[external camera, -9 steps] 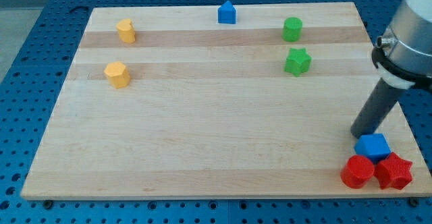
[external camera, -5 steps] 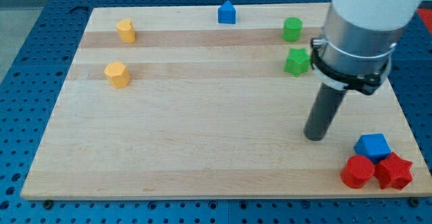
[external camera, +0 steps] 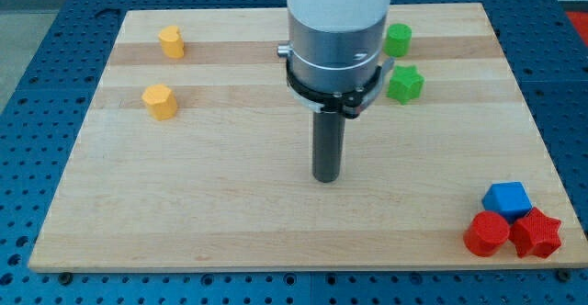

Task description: Point your arm to the yellow hexagon

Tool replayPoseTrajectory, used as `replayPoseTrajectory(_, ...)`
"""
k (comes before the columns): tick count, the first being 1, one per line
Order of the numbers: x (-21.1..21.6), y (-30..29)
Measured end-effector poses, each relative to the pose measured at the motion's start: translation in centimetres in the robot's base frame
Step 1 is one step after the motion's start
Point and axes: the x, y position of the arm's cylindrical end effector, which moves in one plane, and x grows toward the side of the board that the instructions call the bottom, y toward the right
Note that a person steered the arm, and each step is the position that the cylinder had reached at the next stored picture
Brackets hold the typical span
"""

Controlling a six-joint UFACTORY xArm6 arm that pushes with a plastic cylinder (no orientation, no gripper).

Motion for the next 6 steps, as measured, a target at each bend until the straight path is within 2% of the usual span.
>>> replayPoseTrajectory(3, -3.6, -3.7)
replayPoseTrajectory(6, -5.4, -7.7)
